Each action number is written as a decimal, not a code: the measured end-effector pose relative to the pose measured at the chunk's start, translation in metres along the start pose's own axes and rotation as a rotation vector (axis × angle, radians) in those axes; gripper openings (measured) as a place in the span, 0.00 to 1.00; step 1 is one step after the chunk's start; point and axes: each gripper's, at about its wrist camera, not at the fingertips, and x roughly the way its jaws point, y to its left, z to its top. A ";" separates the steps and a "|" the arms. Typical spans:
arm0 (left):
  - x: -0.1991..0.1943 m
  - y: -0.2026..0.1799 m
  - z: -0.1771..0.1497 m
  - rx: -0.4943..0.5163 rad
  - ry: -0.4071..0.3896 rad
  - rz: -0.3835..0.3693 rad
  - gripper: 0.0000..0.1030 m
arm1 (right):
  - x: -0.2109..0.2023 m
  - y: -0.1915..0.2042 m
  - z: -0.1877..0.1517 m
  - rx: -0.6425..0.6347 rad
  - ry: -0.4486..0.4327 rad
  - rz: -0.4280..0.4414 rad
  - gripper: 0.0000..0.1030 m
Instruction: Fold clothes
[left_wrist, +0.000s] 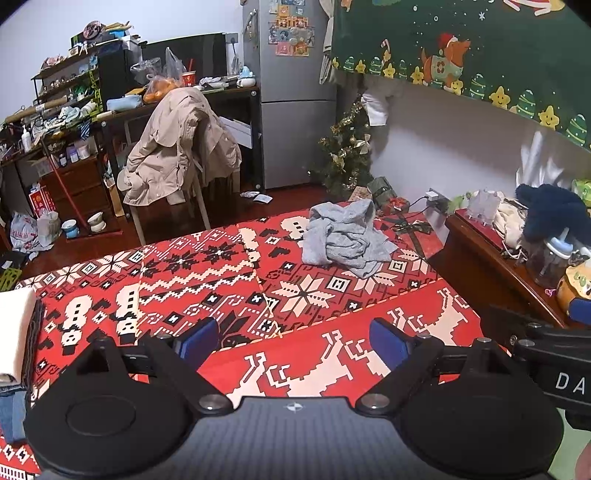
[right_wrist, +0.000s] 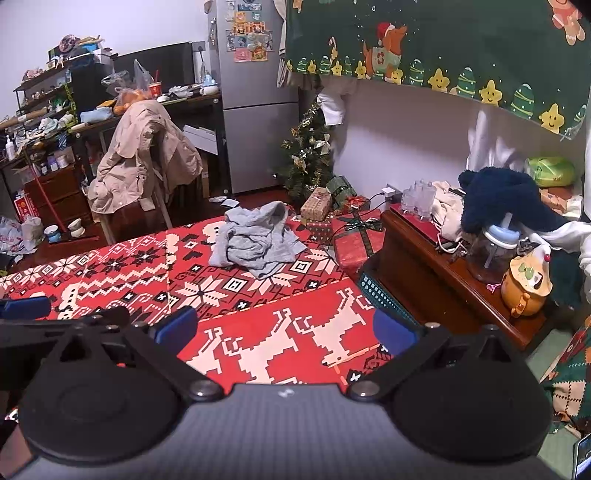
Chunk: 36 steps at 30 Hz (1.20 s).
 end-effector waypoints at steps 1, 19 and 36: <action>0.001 0.000 0.001 0.004 -0.002 0.001 0.87 | 0.000 0.000 0.000 -0.004 0.001 -0.003 0.99; 0.013 0.010 0.000 -0.029 0.013 0.009 0.93 | 0.002 0.001 0.000 0.003 0.014 -0.005 0.99; 0.016 0.018 -0.006 -0.091 0.031 -0.039 0.89 | 0.005 0.007 -0.003 -0.004 0.020 -0.006 0.99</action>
